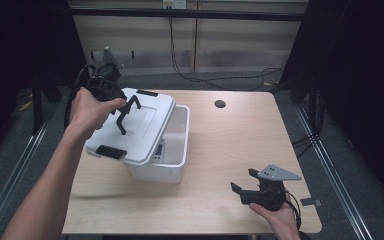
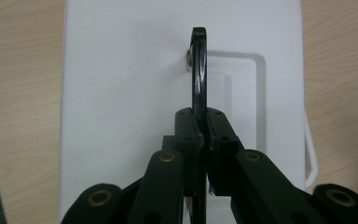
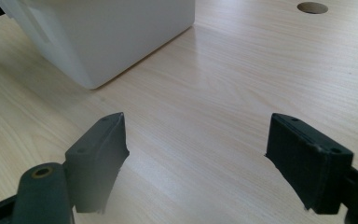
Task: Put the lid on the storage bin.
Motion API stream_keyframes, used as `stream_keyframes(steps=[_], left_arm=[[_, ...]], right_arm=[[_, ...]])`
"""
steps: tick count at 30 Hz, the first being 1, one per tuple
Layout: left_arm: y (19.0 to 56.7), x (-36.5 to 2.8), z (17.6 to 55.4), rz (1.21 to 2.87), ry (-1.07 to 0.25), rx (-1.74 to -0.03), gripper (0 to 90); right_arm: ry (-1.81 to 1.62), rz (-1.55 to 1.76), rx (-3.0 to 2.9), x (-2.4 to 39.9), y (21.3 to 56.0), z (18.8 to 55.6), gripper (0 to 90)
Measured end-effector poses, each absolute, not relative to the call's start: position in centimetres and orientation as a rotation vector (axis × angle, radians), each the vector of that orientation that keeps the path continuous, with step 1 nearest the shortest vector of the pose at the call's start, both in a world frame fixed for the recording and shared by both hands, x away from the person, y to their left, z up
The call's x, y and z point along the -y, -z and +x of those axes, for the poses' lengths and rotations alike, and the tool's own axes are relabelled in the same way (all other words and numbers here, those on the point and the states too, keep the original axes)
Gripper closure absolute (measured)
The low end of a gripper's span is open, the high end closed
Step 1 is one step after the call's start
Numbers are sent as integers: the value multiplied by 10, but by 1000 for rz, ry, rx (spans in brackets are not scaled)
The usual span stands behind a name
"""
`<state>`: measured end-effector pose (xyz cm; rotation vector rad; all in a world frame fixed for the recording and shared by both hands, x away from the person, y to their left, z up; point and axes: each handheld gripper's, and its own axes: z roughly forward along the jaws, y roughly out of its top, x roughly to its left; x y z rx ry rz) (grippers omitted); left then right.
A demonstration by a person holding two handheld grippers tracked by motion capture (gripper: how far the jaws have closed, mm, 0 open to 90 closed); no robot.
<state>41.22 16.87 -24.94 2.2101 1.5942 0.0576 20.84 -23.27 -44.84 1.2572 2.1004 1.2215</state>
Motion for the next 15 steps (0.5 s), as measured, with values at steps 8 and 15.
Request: stream_keyframes(steps=[8,15], left_arm=[[256,-157,417,2149,-44,-1693,849],[264,-148,420,2100,-28,-1763,848]], right_arm=[[-1223,1255,-2101,233,449,209,195],[-1222,1256,-2102,233,449,208,195]])
